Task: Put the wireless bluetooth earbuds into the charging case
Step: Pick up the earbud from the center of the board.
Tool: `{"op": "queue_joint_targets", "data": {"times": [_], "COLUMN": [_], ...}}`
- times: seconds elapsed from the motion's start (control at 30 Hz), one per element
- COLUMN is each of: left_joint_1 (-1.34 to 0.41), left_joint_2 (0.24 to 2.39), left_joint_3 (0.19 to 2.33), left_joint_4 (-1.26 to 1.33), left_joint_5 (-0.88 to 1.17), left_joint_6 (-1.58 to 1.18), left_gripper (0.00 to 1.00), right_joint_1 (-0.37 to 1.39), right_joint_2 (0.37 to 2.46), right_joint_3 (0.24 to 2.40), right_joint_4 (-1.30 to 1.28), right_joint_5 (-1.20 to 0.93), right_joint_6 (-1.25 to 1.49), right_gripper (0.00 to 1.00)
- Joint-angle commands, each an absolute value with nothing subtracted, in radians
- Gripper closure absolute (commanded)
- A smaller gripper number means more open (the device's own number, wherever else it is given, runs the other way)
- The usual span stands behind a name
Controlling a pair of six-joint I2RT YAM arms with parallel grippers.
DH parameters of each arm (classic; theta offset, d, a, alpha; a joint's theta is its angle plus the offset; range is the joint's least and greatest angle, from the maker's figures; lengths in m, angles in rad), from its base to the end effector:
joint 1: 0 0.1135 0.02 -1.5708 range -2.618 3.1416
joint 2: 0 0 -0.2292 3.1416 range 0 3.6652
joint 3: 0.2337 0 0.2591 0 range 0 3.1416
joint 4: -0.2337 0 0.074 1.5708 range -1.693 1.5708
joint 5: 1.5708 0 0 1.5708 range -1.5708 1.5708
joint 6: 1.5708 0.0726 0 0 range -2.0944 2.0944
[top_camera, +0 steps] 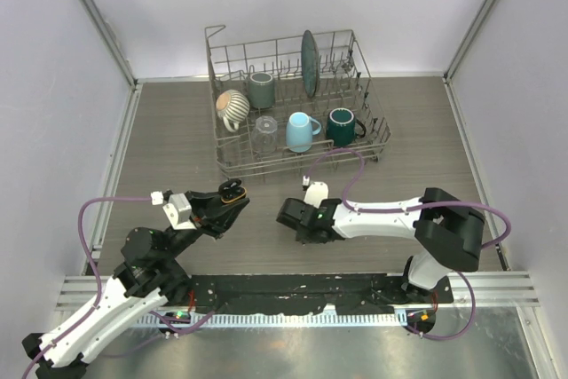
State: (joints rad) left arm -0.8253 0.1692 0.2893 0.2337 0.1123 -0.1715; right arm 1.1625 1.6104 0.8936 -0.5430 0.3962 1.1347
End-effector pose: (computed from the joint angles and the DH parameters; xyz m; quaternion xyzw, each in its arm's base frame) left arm 0.1122 -0.1335 0.2925 0.2269 0.5257 -0.4198 0.7042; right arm 0.1455 0.2657 0.0879 0.0170 0.9689 0.0588 0.2396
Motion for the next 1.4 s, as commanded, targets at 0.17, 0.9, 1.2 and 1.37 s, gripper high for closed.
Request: {"op": "queue_joint_targets", "data": {"times": [0.17, 0.9, 1.2, 1.37], "left_joint_1": [-0.825, -0.825, -0.825, -0.825], "left_joint_2": [0.190, 0.336, 0.385, 0.406], "left_joint_3": [0.305, 0.327, 0.331, 0.327], "left_joint_4": [0.281, 0.406, 0.454, 0.491], "left_joint_5": [0.091, 0.103, 0.100, 0.092], "left_joint_6": [-0.158, -0.169, -0.172, -0.181], "left_gripper": [1.00, 1.00, 1.00, 1.00], "right_joint_1": [1.160, 1.175, 1.177, 1.178], "right_joint_2": [1.350, 0.878, 0.835, 0.845], "right_joint_3": [0.766, 0.499, 0.448, 0.440], "right_joint_4": [-0.338, 0.500, 0.759, 0.891], "right_joint_5": [0.564, 0.712, 0.583, 0.463], "right_joint_6": [1.111, 0.489, 0.299, 0.216], "right_gripper": [0.99, 0.99, 0.99, 0.99]}}
